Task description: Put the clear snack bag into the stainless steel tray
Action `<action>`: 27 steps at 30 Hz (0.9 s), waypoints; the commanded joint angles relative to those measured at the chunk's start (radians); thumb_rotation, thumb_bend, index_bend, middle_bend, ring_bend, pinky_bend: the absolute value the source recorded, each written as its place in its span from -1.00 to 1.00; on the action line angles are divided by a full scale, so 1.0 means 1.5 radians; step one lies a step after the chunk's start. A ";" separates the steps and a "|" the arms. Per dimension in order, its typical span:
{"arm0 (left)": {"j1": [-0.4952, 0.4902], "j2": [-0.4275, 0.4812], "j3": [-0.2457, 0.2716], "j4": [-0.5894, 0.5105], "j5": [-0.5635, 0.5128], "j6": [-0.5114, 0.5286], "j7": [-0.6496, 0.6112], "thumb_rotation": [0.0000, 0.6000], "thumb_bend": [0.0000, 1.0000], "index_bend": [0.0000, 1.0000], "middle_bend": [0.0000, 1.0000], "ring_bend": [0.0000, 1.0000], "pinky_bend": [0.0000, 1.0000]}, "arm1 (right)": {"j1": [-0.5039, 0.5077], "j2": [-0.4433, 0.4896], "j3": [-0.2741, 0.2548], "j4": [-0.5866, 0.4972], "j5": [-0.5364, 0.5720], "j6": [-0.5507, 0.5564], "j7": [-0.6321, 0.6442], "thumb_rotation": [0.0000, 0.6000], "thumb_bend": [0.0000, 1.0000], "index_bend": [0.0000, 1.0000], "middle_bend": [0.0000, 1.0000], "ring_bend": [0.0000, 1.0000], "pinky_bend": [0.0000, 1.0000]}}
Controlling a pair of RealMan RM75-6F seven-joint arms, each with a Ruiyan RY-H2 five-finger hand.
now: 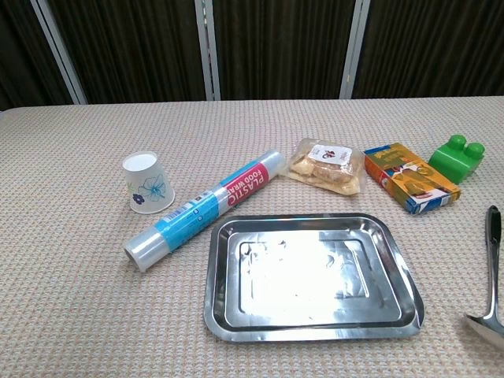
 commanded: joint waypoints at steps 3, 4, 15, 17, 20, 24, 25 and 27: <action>-0.001 0.000 0.000 0.000 0.000 -0.002 0.000 0.93 -0.76 -0.76 -1.00 -1.00 -1.00 | -0.001 0.000 0.000 -0.001 0.000 0.002 0.001 1.00 -1.00 -0.93 -0.97 -1.00 -0.88; -0.001 0.000 0.000 0.000 0.000 -0.002 0.000 0.93 -0.76 -0.76 -1.00 -1.00 -1.00 | -0.001 -0.001 0.000 0.000 0.000 0.001 0.001 1.00 -1.00 -0.93 -0.97 -1.00 -0.88; 0.001 0.001 0.002 0.001 0.001 0.000 -0.003 0.91 -0.76 -0.76 -1.00 -1.00 -1.00 | -0.002 0.000 -0.001 0.000 -0.005 0.005 0.004 1.00 -1.00 -0.93 -0.97 -1.00 -0.88; 0.000 0.002 0.002 0.000 0.002 -0.001 -0.002 0.93 -0.76 -0.76 -1.00 -1.00 -1.00 | -0.001 0.000 0.000 0.001 -0.004 0.005 0.005 1.00 -1.00 -0.93 -0.97 -1.00 -0.88; -0.001 0.002 0.001 -0.002 0.003 -0.001 -0.001 0.92 -0.76 -0.76 -1.00 -1.00 -1.00 | 0.000 0.000 0.000 0.001 -0.004 0.003 0.006 1.00 -1.00 -0.93 -0.97 -1.00 -0.88; -0.002 0.002 0.001 -0.003 0.002 -0.002 0.002 0.92 -0.76 -0.76 -1.00 -1.00 -1.00 | 0.001 -0.001 0.001 0.002 -0.005 0.002 0.006 1.00 -1.00 -0.93 -0.97 -1.00 -0.88; -0.002 0.002 0.001 -0.004 0.002 -0.002 0.003 0.93 -0.76 -0.76 -1.00 -1.00 -1.00 | 0.002 -0.001 0.001 0.002 -0.005 0.002 0.006 1.00 -1.00 -0.93 -0.97 -1.00 -0.88; -0.003 0.002 0.000 -0.005 0.001 -0.002 0.004 0.93 -0.76 -0.76 -1.00 -1.00 -1.00 | 0.003 -0.002 0.001 0.002 -0.007 0.002 0.007 1.00 -1.00 -0.93 -0.97 -1.00 -0.88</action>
